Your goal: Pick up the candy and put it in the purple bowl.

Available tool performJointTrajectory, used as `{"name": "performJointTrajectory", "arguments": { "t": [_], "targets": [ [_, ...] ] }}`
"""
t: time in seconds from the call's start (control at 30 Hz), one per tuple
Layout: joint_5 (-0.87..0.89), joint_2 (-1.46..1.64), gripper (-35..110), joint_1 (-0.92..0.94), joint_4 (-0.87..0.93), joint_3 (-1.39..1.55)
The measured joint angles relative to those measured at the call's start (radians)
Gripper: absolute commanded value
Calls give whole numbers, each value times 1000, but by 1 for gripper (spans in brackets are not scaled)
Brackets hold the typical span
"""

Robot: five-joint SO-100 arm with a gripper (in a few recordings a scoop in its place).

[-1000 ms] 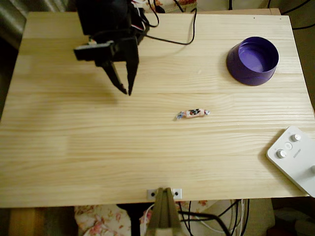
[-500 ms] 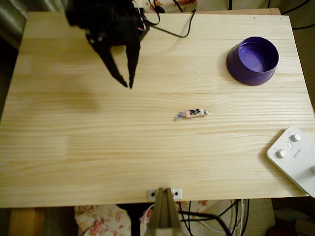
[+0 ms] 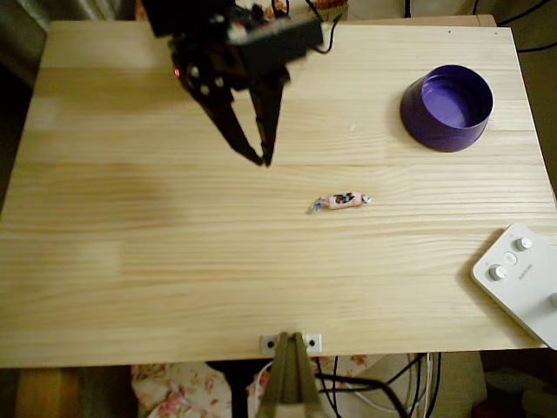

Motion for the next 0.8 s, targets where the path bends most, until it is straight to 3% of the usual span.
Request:
{"name": "performJointTrajectory", "arguments": {
  "t": [0.3, 0.8],
  "targets": [
    [-140, -75, -1, -202, 21, -28],
    [-446, -334, 2, -345, -26, -121]
  ]
}}
